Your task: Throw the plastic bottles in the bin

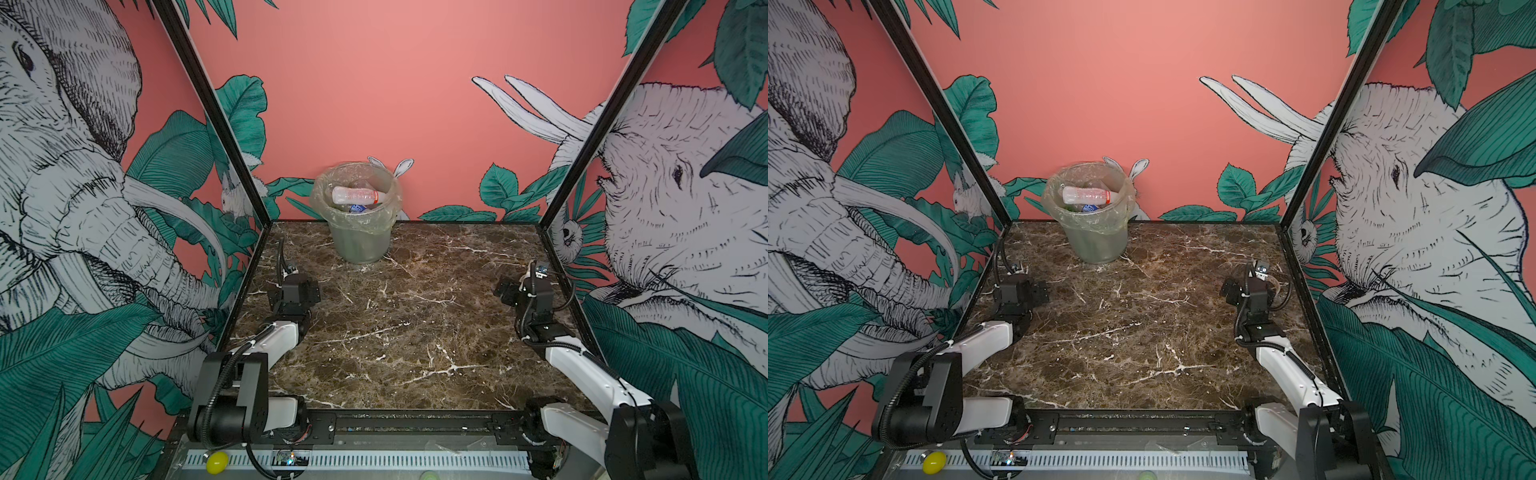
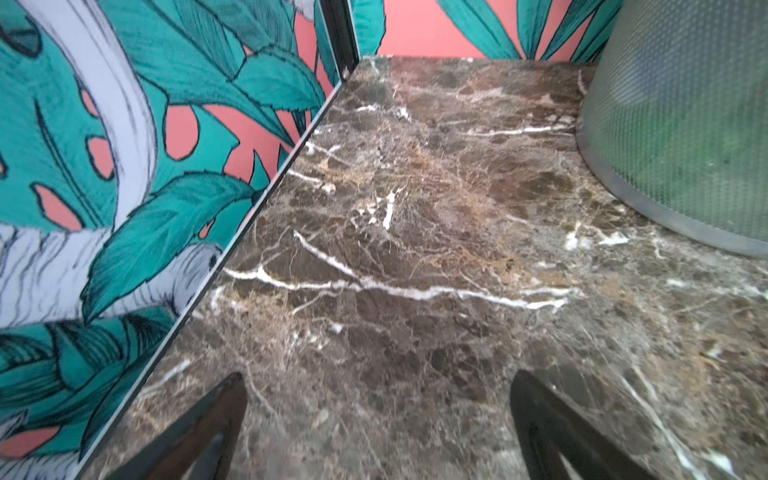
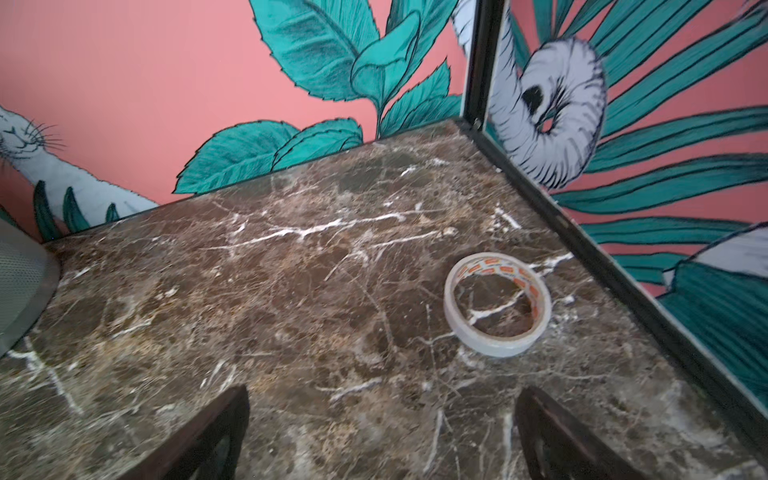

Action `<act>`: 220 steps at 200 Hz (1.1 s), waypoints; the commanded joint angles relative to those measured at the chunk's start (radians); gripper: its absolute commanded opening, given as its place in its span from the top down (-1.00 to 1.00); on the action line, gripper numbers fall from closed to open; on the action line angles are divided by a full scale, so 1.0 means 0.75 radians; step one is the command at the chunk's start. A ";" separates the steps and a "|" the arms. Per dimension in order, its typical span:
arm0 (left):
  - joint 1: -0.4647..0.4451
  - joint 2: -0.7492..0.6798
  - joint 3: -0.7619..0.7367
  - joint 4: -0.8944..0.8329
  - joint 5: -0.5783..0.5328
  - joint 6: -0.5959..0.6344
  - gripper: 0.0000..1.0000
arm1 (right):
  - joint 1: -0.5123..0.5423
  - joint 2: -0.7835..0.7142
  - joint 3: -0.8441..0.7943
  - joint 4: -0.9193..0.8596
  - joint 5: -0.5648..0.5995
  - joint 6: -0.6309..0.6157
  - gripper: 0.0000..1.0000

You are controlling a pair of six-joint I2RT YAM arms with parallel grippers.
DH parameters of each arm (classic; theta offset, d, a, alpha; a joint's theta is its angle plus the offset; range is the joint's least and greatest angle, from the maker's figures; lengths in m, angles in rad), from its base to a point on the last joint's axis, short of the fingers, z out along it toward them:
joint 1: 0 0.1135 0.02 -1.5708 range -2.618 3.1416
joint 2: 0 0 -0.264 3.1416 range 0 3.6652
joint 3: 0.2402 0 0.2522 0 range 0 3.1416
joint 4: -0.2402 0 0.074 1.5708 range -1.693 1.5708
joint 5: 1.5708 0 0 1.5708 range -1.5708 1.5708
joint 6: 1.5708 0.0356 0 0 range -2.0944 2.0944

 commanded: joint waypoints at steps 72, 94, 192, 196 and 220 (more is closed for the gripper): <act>0.105 0.142 -0.032 0.294 0.103 0.016 -0.99 | -0.004 0.124 -0.268 0.635 0.386 -0.301 -0.99; 0.106 0.143 -0.054 0.345 0.143 0.041 -0.99 | -0.004 0.245 -0.326 0.902 0.347 -0.401 -0.99; 0.061 0.328 -0.221 0.923 0.393 0.213 -0.99 | -0.055 0.567 -0.410 1.355 0.231 -0.405 -0.99; 0.061 0.320 -0.220 0.891 0.399 0.211 -0.99 | -0.063 0.564 -0.409 1.348 0.210 -0.399 -0.99; 0.056 0.306 -0.171 0.777 0.423 0.226 -0.99 | -0.114 0.587 -0.396 1.326 0.058 -0.387 -0.99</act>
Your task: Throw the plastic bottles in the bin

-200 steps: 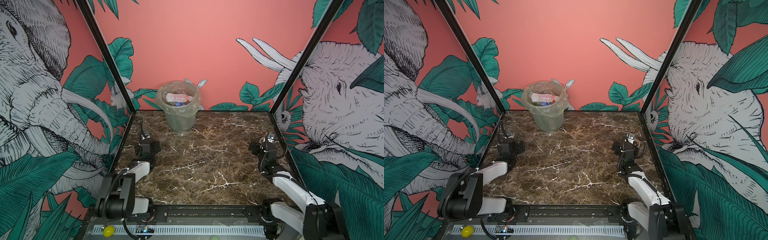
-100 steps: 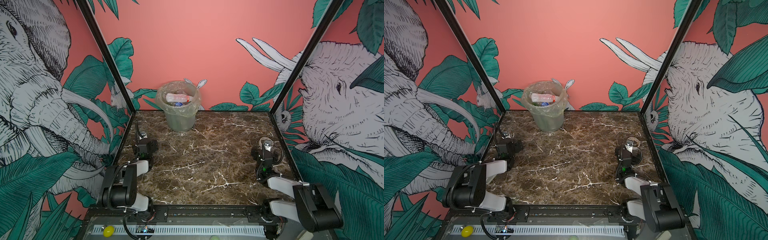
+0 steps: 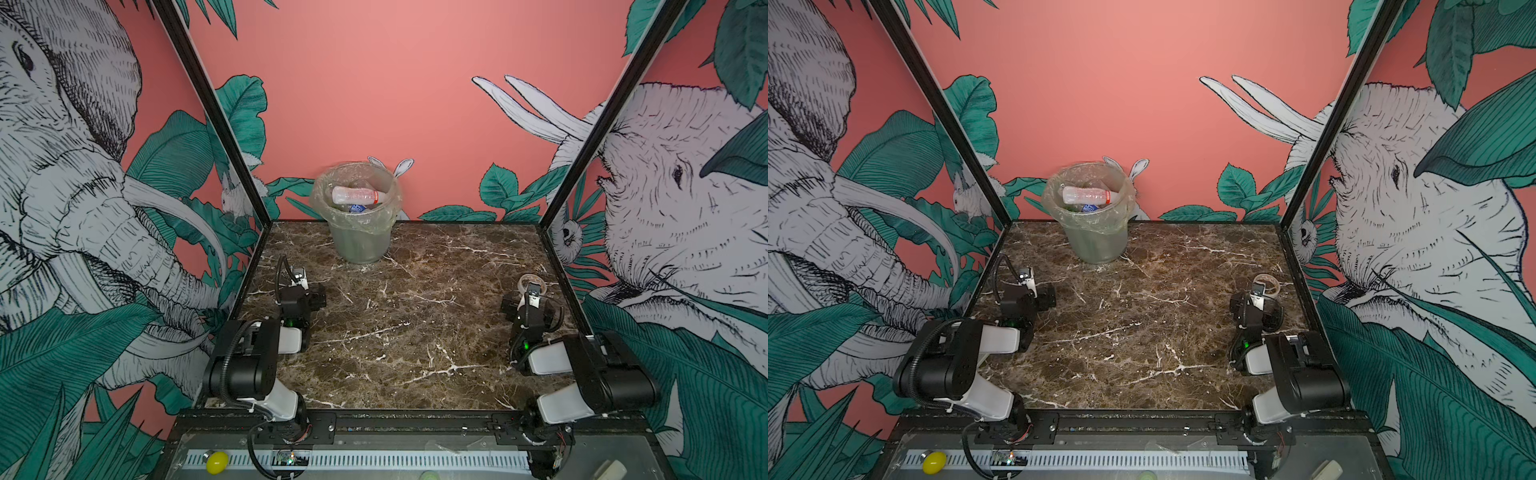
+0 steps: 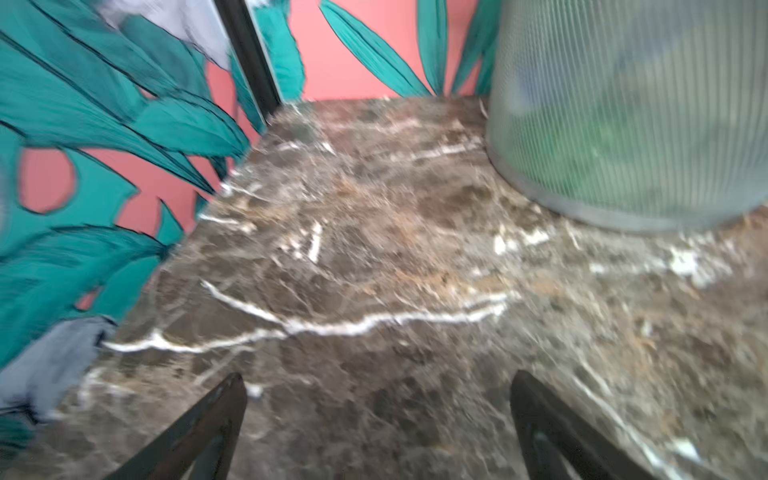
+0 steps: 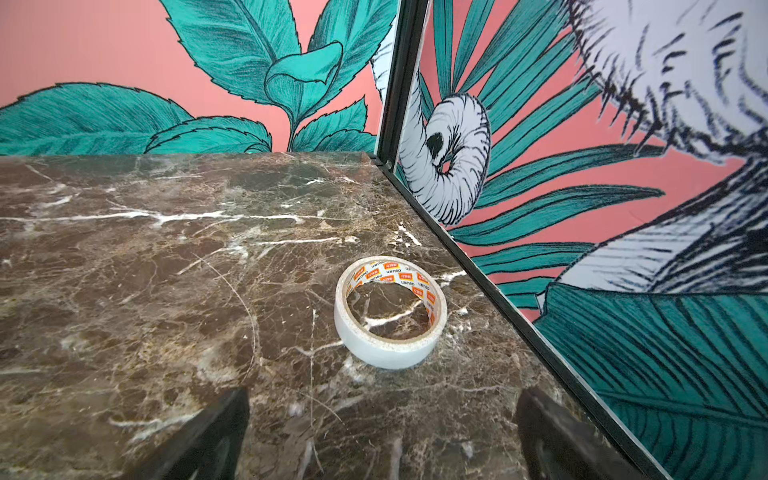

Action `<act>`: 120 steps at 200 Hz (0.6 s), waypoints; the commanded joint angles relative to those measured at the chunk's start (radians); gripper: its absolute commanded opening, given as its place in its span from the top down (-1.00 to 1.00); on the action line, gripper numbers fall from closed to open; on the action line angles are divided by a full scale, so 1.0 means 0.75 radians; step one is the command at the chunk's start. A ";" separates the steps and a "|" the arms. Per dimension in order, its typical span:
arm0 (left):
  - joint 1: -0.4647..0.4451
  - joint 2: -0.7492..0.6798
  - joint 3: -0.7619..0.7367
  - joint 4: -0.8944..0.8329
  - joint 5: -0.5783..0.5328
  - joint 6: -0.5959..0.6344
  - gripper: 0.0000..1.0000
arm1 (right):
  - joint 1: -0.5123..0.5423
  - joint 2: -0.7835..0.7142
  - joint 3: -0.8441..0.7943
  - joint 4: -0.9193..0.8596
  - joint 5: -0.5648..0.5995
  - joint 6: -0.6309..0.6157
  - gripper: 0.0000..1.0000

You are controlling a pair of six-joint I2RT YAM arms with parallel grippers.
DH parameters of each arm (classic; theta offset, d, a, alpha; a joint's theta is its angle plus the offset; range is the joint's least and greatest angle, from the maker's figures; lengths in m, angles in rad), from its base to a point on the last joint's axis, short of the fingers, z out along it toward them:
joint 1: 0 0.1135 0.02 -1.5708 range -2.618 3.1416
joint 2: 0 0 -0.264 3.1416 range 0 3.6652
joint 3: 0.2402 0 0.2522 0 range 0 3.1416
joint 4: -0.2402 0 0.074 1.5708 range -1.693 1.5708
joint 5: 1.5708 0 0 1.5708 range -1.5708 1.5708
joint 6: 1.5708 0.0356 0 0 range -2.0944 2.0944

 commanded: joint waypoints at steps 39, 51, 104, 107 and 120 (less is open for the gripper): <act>-0.006 -0.009 0.015 0.074 0.076 0.063 -0.99 | -0.058 0.083 0.084 0.005 -0.283 -0.008 -1.00; -0.007 -0.024 0.018 0.038 0.076 0.056 -0.99 | -0.057 0.083 0.186 -0.178 -0.371 -0.044 -1.00; -0.006 -0.019 0.017 0.048 0.079 0.058 -0.99 | -0.096 0.074 0.275 -0.354 -0.523 -0.048 -0.98; -0.006 -0.020 0.017 0.049 0.079 0.057 -0.99 | -0.096 0.072 0.277 -0.361 -0.523 -0.048 -0.98; -0.007 -0.019 0.019 0.050 0.079 0.059 -0.99 | -0.094 0.074 0.276 -0.356 -0.519 -0.051 -0.98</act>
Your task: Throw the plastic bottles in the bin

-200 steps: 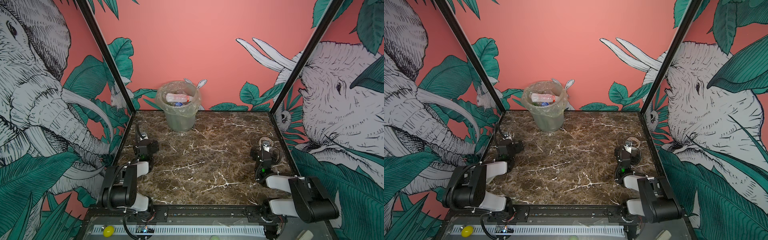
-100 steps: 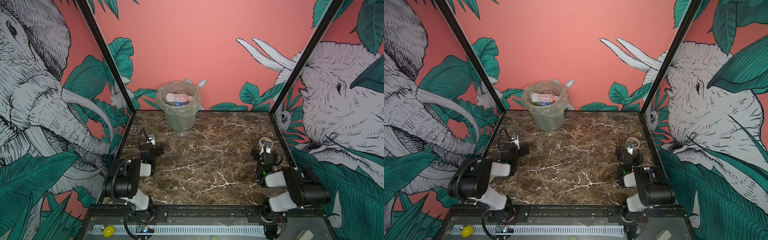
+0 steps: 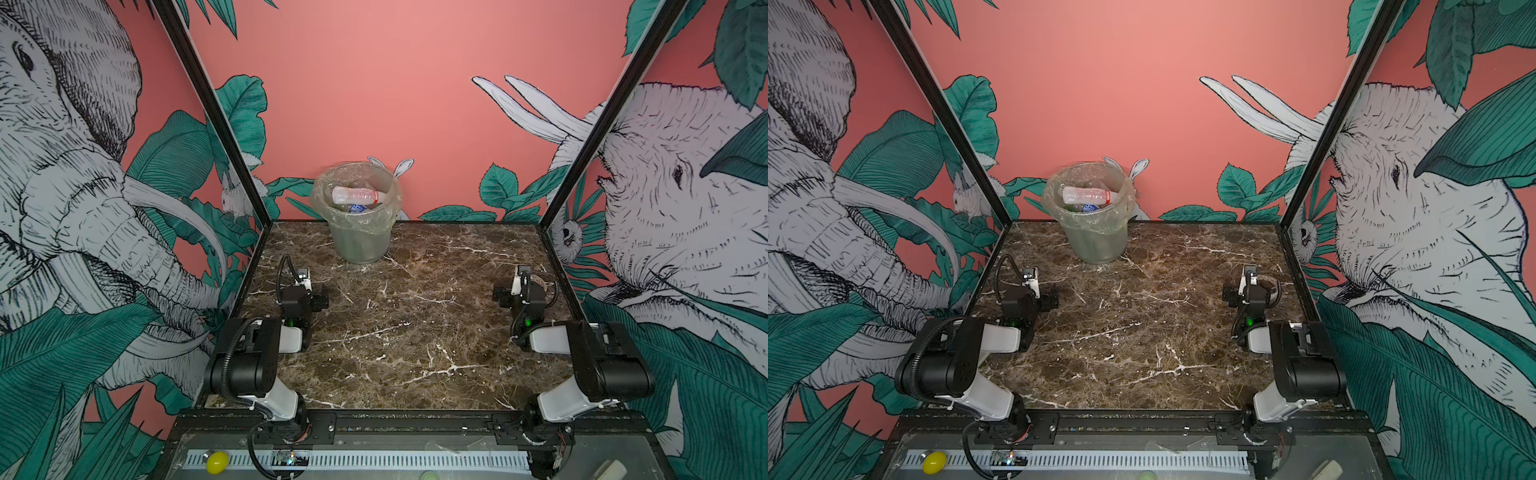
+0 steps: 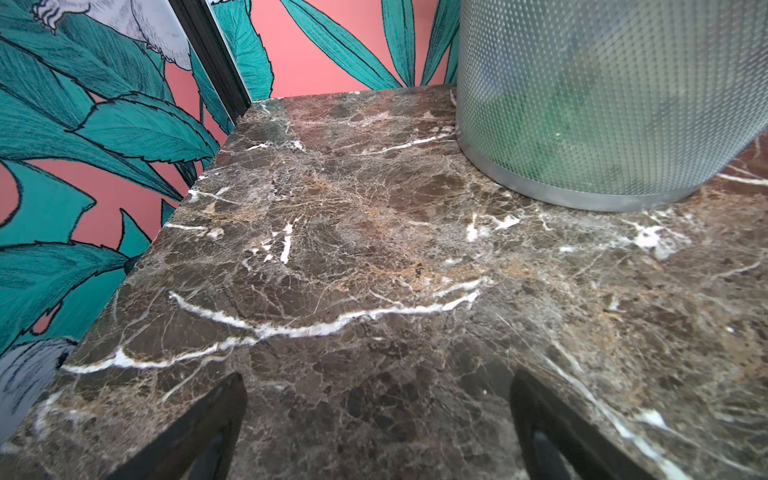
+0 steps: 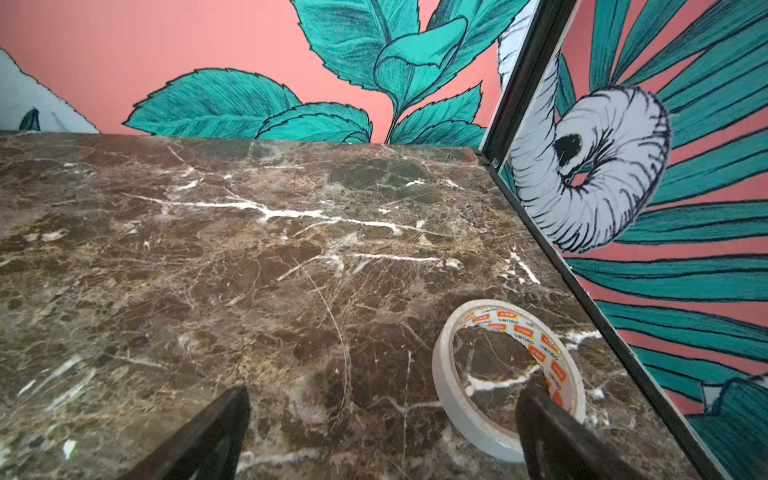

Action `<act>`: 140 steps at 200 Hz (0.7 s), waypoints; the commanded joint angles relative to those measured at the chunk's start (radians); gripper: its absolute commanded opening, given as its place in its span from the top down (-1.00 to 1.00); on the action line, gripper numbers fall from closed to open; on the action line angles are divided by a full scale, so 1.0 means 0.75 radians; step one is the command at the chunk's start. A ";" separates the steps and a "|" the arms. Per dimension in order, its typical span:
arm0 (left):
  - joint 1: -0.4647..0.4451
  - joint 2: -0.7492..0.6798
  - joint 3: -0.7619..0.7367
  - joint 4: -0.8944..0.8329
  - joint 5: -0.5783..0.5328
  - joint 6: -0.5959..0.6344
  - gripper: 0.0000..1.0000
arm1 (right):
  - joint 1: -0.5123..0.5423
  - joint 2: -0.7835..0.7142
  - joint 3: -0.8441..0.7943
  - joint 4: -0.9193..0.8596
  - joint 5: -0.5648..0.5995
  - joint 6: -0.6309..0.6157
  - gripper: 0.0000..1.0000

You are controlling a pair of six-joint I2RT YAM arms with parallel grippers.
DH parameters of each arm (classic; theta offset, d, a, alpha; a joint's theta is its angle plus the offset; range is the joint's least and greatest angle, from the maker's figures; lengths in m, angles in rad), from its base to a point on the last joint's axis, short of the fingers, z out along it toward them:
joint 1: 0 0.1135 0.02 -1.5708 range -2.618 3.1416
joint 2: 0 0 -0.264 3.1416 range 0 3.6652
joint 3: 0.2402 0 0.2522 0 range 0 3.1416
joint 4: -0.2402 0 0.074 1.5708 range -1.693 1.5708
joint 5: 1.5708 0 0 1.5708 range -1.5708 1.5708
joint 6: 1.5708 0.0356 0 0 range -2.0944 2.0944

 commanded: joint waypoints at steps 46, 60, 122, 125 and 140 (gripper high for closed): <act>-0.002 -0.027 0.013 0.021 0.015 0.022 -0.99 | -0.001 -0.010 -0.001 -0.023 -0.067 -0.025 -0.98; -0.003 -0.026 0.013 0.021 0.014 0.022 -0.99 | -0.003 -0.011 -0.001 -0.025 -0.068 -0.023 -0.98; -0.002 -0.026 0.016 0.022 0.016 0.022 -0.99 | -0.002 -0.008 0.005 -0.035 -0.074 -0.021 -0.98; -0.001 -0.026 0.016 0.023 0.015 0.022 -0.99 | -0.002 -0.008 0.006 -0.037 -0.074 -0.022 -0.98; -0.002 -0.026 0.016 0.023 0.015 0.021 -0.99 | -0.003 -0.008 0.006 -0.036 -0.073 -0.023 -0.98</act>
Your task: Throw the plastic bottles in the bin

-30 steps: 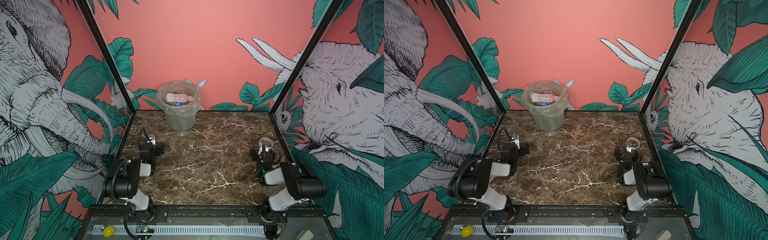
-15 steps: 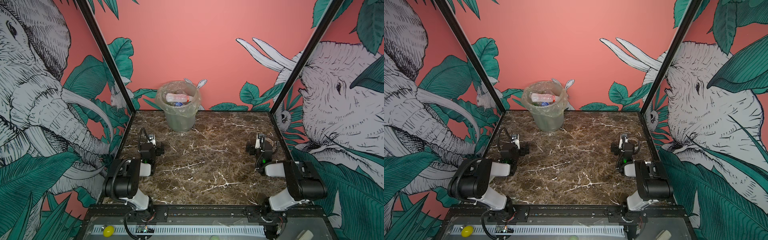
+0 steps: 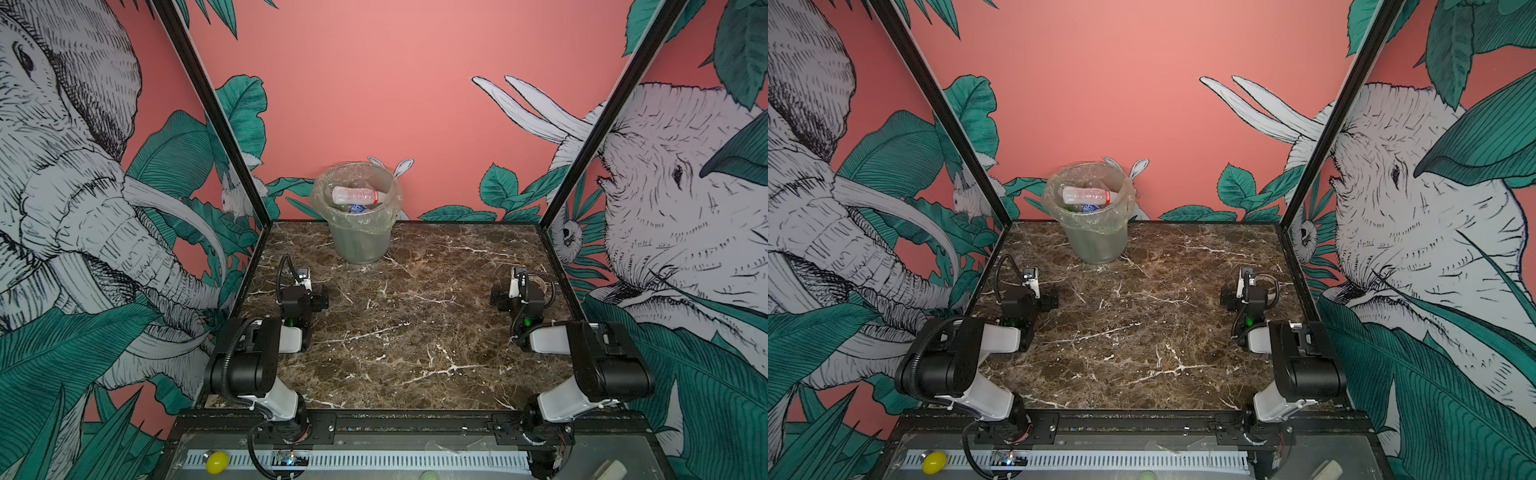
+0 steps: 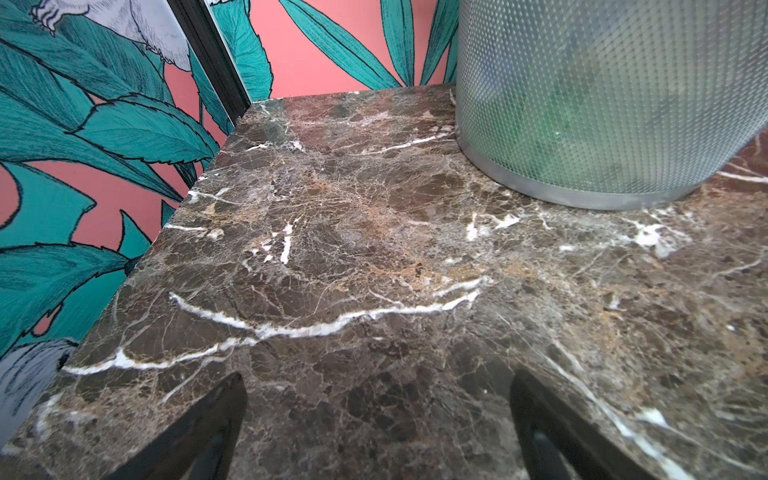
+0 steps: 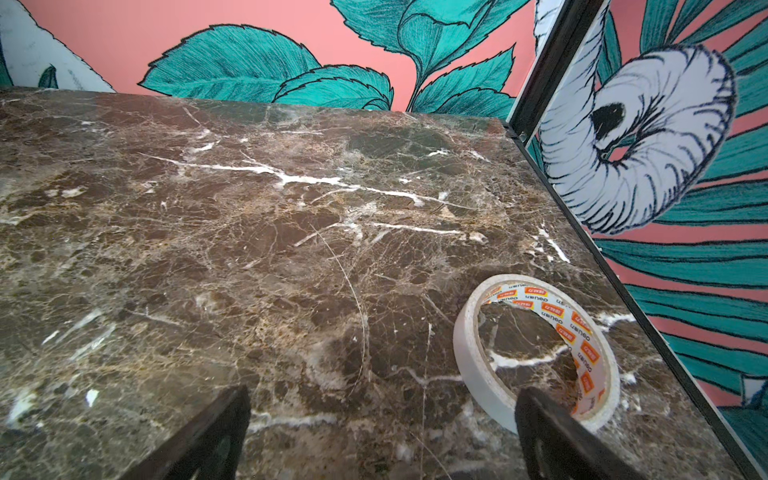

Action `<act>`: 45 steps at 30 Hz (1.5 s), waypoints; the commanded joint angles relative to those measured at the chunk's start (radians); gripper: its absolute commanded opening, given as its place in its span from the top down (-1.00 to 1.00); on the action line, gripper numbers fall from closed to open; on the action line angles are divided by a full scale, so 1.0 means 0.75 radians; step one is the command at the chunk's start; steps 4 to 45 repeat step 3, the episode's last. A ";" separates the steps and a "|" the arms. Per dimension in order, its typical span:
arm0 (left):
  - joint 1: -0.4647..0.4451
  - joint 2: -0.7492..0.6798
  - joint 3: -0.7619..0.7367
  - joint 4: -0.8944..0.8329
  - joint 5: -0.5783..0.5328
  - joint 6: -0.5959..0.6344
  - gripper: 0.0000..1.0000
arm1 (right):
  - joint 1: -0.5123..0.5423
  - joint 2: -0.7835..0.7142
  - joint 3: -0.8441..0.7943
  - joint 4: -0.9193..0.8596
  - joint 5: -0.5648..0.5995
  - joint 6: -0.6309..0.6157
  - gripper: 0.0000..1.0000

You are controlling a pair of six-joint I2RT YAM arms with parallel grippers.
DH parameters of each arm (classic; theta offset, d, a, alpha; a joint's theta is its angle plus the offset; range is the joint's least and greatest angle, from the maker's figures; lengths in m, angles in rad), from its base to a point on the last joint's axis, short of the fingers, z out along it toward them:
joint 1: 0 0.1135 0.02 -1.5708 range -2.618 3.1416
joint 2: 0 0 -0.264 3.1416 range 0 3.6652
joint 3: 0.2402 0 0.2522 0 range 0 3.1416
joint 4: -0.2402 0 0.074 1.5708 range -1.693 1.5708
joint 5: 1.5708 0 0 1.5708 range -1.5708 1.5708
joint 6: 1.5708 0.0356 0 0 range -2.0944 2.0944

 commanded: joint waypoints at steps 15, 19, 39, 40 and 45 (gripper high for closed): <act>-0.002 -0.026 0.014 0.022 0.013 0.014 -0.99 | -0.001 -0.011 0.002 0.033 -0.016 -0.016 -0.98; -0.002 -0.026 0.014 0.022 0.013 0.014 -0.99 | -0.001 -0.011 0.002 0.033 -0.016 -0.016 -0.98; -0.002 -0.026 0.014 0.022 0.013 0.014 -0.99 | -0.001 -0.011 0.002 0.033 -0.016 -0.016 -0.98; -0.002 -0.026 0.014 0.022 0.013 0.014 -0.99 | -0.001 -0.011 0.002 0.033 -0.016 -0.016 -0.98; -0.002 -0.026 0.014 0.022 0.013 0.014 -0.99 | -0.001 -0.011 0.002 0.033 -0.016 -0.016 -0.98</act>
